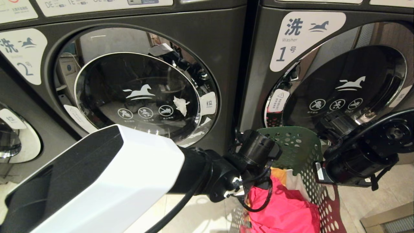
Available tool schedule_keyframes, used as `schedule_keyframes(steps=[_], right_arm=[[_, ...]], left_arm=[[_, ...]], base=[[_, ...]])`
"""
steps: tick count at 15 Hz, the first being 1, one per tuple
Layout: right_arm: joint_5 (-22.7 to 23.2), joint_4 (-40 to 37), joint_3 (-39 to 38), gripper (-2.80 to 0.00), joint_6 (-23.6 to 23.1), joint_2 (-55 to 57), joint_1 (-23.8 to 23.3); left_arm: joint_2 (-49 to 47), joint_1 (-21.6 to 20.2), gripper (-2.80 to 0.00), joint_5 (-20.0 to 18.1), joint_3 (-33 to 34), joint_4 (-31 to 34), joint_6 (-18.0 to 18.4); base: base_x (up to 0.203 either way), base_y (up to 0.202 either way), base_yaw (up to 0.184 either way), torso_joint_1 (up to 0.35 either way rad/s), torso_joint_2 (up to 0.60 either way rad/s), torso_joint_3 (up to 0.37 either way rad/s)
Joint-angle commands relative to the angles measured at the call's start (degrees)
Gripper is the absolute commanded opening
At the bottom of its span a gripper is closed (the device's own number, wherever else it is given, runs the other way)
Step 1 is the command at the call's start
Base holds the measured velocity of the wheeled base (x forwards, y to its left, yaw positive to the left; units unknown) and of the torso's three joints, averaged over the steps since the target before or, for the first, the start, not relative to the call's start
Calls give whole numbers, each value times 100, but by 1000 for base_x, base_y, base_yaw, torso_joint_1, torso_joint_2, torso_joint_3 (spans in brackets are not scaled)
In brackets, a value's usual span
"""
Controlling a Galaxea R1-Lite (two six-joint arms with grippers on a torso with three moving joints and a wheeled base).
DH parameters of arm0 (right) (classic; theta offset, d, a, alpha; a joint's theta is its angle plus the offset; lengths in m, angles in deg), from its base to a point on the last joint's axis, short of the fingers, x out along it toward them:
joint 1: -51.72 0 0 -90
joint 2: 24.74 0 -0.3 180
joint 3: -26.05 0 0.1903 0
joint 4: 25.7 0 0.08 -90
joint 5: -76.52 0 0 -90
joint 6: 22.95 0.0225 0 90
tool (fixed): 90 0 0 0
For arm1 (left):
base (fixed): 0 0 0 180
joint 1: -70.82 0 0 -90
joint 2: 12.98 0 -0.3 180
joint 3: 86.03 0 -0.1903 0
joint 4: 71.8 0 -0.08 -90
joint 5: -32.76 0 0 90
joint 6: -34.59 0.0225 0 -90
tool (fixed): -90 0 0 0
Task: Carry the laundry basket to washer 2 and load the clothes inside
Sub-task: Pick up the clothes basket and put it beside the washing machine
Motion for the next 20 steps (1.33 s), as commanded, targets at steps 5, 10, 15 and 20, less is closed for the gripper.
schedule_keyframes(steps=[5, 10, 15, 20], right_arm=[[-11, 76, 7, -280, -154, 515, -201], [-3, 256, -1, -280, -205, 707, -256], [-3, 256, -19, -280, -310, 732, -256], [-3, 256, -54, -280, -310, 732, -256]], left_arm=[[-356, 9, -280, 13, -349, 74, -12], [-456, 0, -280, 21, -392, 104, -12], [-438, 0, -280, 41, -392, 136, -128], [-473, 9, -280, 224, -401, 57, -161]], base=[[0, 0, 0, 3, 4, -193], [0, 0, 0, 3, 4, -202], [0, 0, 0, 3, 3, -197], [0, 0, 0, 3, 2, -146]])
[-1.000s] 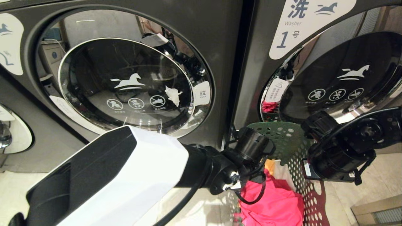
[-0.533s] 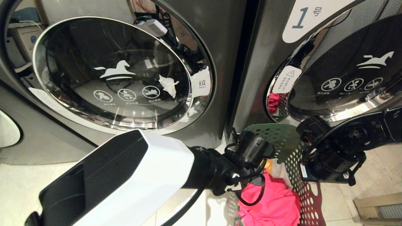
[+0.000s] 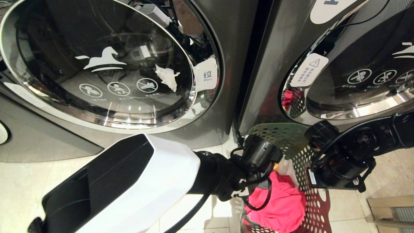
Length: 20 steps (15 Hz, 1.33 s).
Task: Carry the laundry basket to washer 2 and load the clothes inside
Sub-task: Pick up the clothes basket and put it beside the washing machine
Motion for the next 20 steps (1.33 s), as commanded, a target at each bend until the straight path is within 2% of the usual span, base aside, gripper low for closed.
schedule_keyframes(steps=[1, 20], right_arm=[[-8, -22, -15, -280, 16, -7, 2], [-8, -22, 1, -280, 16, 37, 2]], left_arm=[[6, 4, -280, 13, -4, 5, -15], [-47, 21, -280, 22, 5, 13, -6]], base=[[0, 0, 0, 0, 0, 0], [0, 0, 0, 0, 0, 15]])
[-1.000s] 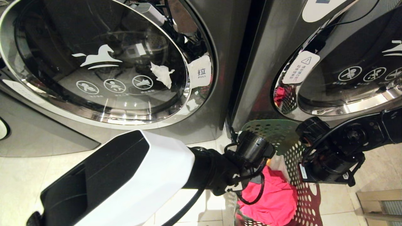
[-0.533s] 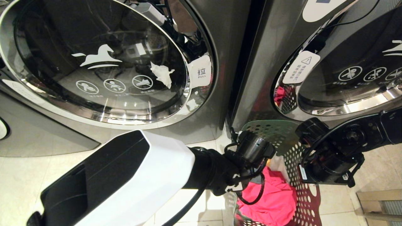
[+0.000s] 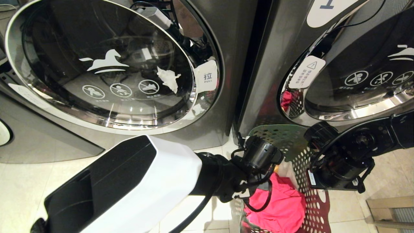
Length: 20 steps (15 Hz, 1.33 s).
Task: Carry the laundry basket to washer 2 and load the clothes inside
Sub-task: Pick up the clothes basket and put it beside the washing machine
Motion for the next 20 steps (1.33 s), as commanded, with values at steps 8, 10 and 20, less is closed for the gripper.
schedule_keyframes(steps=[8, 10, 20], right_arm=[[-8, -17, -25, -280, 12, -2, -2], [-7, -17, -34, -280, 12, -2, -2], [-16, 188, 8, -280, 12, 189, -2]], left_arm=[[-15, 16, -280, 50, 22, 4, -11], [-22, 8, -280, 50, 26, -2, -12], [-156, -19, 0, 58, 5, -10, -73]], base=[[0, 0, 0, 0, 0, 0], [0, 0, 0, 0, 0, 0], [0, 0, 0, 0, 0, 0]])
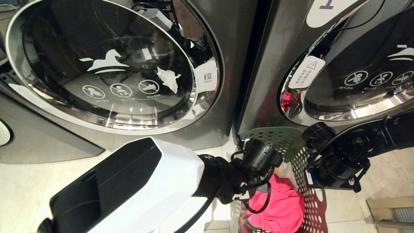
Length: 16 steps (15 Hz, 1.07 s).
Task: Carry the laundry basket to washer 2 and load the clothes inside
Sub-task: Pick up the clothes basket and put it beside the washing machine
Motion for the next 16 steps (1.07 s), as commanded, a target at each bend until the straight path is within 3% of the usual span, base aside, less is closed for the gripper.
schedule_keyframes(steps=[1, 4, 8, 11, 16], right_arm=[[-9, -6, 22, -280, 14, 78, 3], [-16, -5, 29, -280, 6, 172, -73], [-87, 158, 38, -280, -71, 429, -360], [-88, 206, 91, -280, -301, 501, -558], [-88, 487, 417, -280, -710, 670, -718]], left_arm=[[-57, 6, 0, 14, -61, -6, -17], [-32, -3, 0, 24, -62, 34, -9], [94, -122, 0, 577, 190, 60, -42], [515, -276, 0, 597, 564, 6, -155], [1352, -319, 0, 581, 562, 54, -335]], base=[[0, 0, 0, 0, 0, 0], [0, 0, 0, 0, 0, 0], [0, 0, 0, 0, 0, 0], [0, 0, 0, 0, 0, 0], [0, 0, 0, 0, 0, 0]])
